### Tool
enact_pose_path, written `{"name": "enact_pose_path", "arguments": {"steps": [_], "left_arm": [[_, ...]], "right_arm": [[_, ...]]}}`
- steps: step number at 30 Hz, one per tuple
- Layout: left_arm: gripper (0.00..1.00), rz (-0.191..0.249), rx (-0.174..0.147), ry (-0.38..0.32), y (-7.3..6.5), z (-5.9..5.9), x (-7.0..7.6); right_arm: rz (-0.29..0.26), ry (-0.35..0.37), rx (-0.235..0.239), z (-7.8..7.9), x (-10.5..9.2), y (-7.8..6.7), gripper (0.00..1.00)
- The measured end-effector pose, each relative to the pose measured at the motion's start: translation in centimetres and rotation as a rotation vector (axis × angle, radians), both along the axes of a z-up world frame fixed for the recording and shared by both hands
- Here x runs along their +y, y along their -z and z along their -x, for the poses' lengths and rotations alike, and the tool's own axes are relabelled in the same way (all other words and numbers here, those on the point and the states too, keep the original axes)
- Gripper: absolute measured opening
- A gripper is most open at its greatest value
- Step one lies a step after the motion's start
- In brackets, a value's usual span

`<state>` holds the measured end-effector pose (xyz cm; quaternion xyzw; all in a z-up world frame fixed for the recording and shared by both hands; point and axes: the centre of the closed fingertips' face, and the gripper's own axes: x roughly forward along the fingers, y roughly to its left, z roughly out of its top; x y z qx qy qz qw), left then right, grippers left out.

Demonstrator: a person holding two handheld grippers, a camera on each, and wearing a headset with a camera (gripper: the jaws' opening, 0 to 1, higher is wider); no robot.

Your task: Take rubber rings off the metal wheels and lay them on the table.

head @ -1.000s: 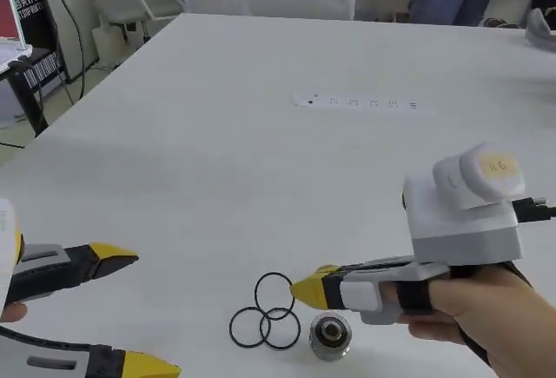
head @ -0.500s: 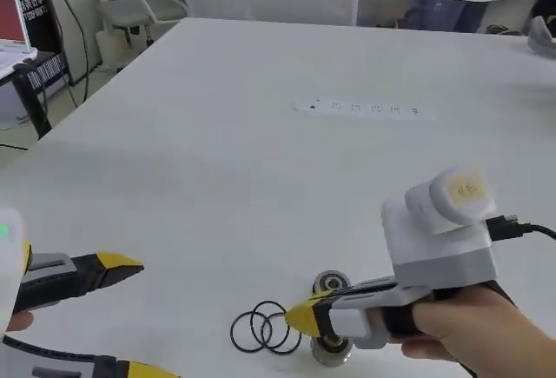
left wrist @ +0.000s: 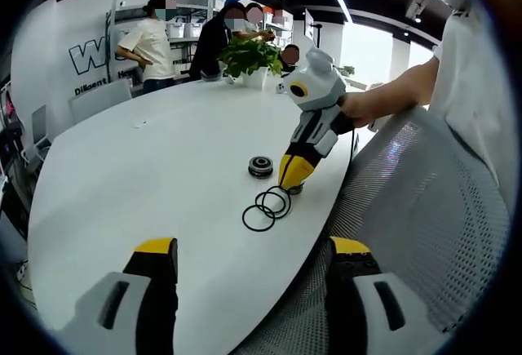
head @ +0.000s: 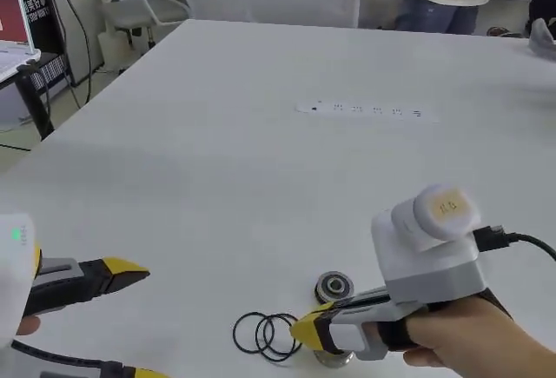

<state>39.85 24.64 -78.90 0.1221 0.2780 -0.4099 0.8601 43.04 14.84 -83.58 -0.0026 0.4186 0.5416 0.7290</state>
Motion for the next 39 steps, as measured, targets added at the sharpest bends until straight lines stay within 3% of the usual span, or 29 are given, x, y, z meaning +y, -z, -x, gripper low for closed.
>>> {"name": "enact_pose_path", "arguments": {"steps": [12, 27, 35, 39], "left_arm": [[0.71, -0.006, 0.006, -0.011, 0.1, 0.0, 0.1], [0.71, -0.008, 0.011, -0.022, 0.2, 0.0, 0.3], [0.71, -0.007, 0.013, -0.023, 0.3, 0.0, 0.3], [0.71, -0.006, 0.013, -0.025, 0.3, 0.0, 0.3]], "right_arm": [[0.030, 0.002, -0.027, -0.5, -0.4, 0.7, 0.02], [0.036, 0.001, -0.052, -1.0, -0.5, 0.5, 0.04], [0.025, 0.010, -0.063, -1.4, -0.7, 0.0, 0.05], [-0.002, 0.032, -0.076, -2.1, -1.0, -1.0, 0.05]]}}
